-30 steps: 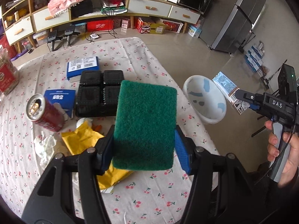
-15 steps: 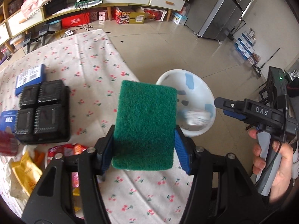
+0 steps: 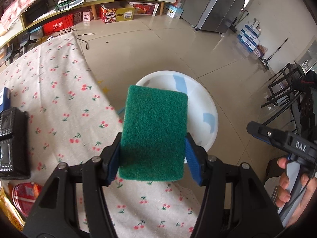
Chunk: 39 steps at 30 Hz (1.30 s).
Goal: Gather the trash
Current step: 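Carry the sponge in the left gripper to the white bucket and release while the right drops the carton in, then grasp the crushed red can with the right gripper while the left returns to the table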
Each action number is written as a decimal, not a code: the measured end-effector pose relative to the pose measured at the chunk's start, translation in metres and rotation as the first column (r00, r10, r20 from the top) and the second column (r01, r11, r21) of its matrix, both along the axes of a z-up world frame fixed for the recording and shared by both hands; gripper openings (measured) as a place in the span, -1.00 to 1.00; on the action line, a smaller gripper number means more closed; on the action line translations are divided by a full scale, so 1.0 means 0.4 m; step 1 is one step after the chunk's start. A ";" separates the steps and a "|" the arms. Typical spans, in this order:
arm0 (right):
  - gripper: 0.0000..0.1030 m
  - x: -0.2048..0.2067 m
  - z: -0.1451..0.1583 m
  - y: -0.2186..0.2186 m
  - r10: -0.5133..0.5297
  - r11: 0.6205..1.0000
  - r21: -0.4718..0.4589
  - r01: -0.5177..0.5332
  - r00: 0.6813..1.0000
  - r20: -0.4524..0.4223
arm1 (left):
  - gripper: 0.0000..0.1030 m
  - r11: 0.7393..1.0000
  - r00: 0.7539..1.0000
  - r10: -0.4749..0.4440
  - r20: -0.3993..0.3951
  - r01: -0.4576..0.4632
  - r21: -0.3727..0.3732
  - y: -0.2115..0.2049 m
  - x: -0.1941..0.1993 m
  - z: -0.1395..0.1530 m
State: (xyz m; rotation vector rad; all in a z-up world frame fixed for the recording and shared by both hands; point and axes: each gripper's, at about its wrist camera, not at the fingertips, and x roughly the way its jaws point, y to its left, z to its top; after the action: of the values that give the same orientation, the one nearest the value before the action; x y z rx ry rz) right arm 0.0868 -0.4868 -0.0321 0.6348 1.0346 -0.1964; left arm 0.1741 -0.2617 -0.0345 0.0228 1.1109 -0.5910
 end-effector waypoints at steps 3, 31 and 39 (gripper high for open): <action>0.54 -0.004 -0.002 -0.003 0.000 1.000 -0.001 0.000 1.000 -0.002 | 0.18 0.999 1.000 -0.012 0.008 0.013 -0.035 -0.016 0.009 -0.007; 0.57 0.013 0.038 0.070 0.056 0.995 -0.079 -0.054 0.998 0.031 | 0.70 0.989 0.986 0.143 0.086 -0.146 0.023 0.200 -0.039 0.053; 0.63 0.028 0.061 0.156 0.118 0.988 -0.103 -0.113 0.992 0.041 | 0.83 0.978 0.973 0.200 0.117 -0.205 0.028 0.327 -0.083 0.083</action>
State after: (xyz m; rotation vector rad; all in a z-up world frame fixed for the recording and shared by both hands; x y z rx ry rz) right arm 0.0978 -0.4245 -0.0078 0.4843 1.0068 -0.1309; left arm 0.1409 -0.1311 -0.0012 -0.0216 0.9999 -0.3800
